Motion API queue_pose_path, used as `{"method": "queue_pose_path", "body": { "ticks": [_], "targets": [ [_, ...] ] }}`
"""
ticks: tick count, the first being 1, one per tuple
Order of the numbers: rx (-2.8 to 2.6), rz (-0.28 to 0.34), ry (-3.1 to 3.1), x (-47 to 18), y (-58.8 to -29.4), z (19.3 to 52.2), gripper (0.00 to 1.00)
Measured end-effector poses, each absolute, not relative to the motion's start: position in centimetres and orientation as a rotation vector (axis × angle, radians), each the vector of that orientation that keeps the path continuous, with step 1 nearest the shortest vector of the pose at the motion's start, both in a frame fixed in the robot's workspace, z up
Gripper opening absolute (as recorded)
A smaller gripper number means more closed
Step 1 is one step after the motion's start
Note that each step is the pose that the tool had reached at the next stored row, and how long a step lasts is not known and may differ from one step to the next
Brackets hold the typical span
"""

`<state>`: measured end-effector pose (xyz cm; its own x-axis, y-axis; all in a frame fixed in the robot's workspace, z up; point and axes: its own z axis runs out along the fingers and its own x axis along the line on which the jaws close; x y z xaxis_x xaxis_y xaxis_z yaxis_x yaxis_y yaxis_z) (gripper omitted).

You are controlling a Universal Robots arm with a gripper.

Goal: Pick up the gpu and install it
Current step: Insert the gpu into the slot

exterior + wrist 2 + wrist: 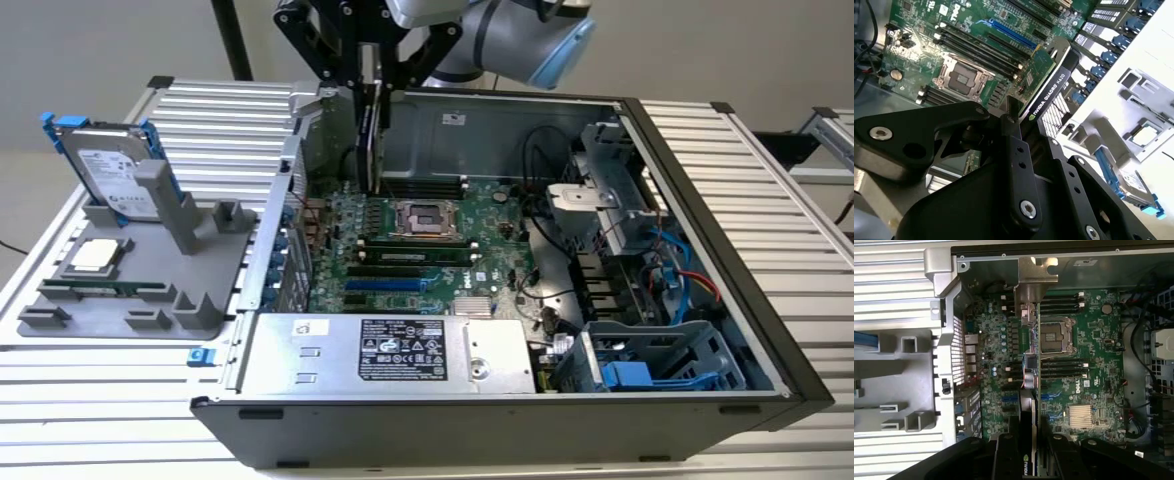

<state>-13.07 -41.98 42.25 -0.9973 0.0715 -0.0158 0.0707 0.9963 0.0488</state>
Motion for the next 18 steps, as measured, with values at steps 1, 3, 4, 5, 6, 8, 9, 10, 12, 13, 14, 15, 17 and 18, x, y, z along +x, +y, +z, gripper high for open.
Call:
{"method": "queue_pose_path", "body": {
  "ticks": [1, 3, 4, 5, 6, 8, 9, 10, 12, 13, 14, 15, 17, 18],
  "targets": [
    [0.111, 0.075, 3.121, -13.03, -41.98, 42.25, 0.00],
    [0.111, 0.075, 3.121, -12.99, -41.98, 42.25, 0.00],
    [0.111, 0.075, 3.121, -12.83, -41.98, 42.25, 0.00],
    [0.111, 0.075, 3.121, -12.80, -41.98, 42.24, 0.00],
    [0.111, 0.075, 3.121, -12.80, -41.98, 42.25, 0.00],
    [0.111, 0.075, 3.121, -12.80, -41.98, 42.24, 0.00],
    [0.111, 0.075, 3.121, -12.80, -41.98, 42.24, 0.00],
    [0.111, 0.075, 3.121, -12.80, -41.98, 42.24, 0.00],
    [0.111, 0.075, 3.121, -12.80, -41.98, 42.23, 0.00],
    [0.111, 0.075, 3.121, -12.80, -41.98, 42.23, 0.00],
    [0.111, 0.075, 3.121, -12.80, -41.98, 42.23, 0.00],
    [0.111, 0.075, 3.121, -12.80, -41.98, 42.22, 0.00],
    [0.111, 0.075, 3.121, -12.80, -41.98, 42.22, 0.00],
    [0.111, 0.075, 3.121, -12.80, -41.98, 42.23, 0.00]
  ]
}}
